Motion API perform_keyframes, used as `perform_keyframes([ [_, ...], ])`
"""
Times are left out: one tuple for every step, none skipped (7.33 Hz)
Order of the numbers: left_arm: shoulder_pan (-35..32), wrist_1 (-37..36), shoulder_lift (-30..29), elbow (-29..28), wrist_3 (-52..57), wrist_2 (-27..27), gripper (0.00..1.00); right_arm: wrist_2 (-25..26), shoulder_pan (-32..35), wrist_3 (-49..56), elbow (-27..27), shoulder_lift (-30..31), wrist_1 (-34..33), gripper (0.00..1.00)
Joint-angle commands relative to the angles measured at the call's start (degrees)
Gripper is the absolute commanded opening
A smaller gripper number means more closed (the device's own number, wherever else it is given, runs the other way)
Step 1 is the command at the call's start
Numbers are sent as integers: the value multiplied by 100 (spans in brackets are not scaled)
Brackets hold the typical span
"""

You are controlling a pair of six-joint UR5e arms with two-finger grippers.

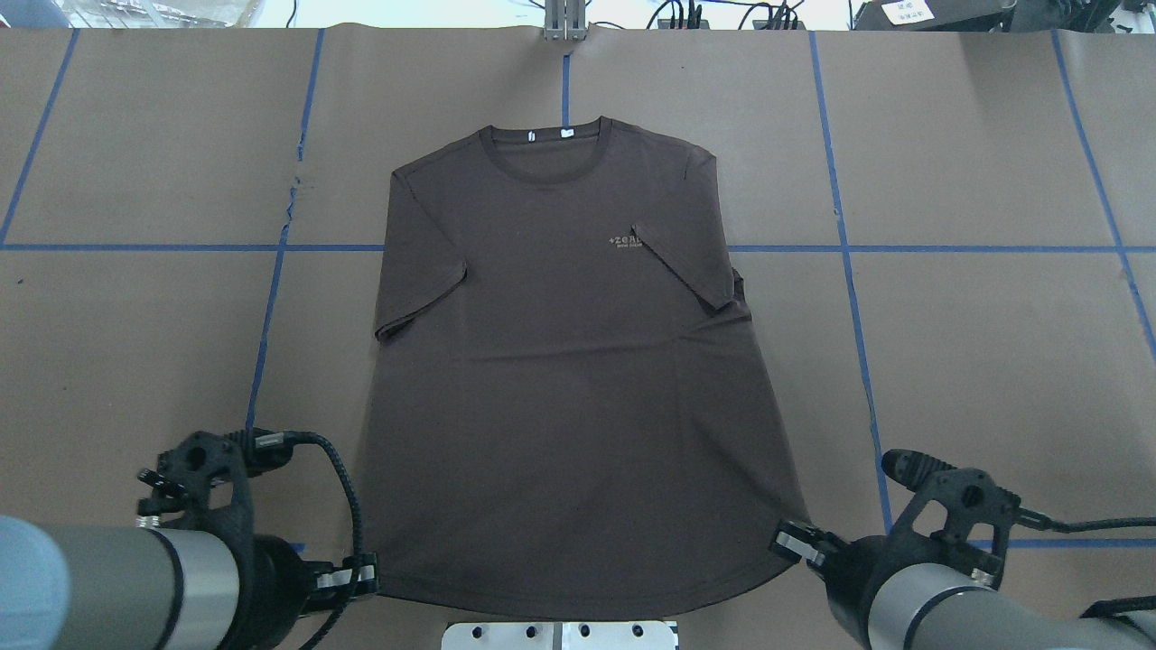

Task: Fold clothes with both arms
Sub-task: 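Lift the hem with both grippers and carry it toward the collar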

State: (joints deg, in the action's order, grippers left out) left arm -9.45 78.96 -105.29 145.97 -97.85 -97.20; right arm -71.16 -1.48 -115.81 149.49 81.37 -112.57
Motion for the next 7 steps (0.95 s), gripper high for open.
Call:
perform_keyframes([
  [-609, -1041, -711, 556, 64, -693, 0, -808, 506, 6, 555, -1180, -1665, 0],
  [-793, -1050, -712, 425, 621, -704, 0, -864, 631, 119, 494, -1359, -1820, 0],
  [-1195, -1041, -764, 102, 1323, -704, 0, -873, 806, 486, 407, -1500, -1812, 0],
  [-1617, -1032, -843, -310, 1887, -686, 0, -908, 1269, 864, 66, -1719, -1786, 0],
  [-2004, -1032, -931, -636, 2266, -686, 0, -891, 1752, 1442, -241, -1930, -1760, 0],
  [-2347, -1015, -1036, -970, 2505, -678, 0, -1326, 2357, 1708, -645, -1967, -1507, 0],
  [-2603, -1006, -1150, -1296, 2777, -677, 0, -1913, 2990, 1990, -1284, -1976, -904, 0],
])
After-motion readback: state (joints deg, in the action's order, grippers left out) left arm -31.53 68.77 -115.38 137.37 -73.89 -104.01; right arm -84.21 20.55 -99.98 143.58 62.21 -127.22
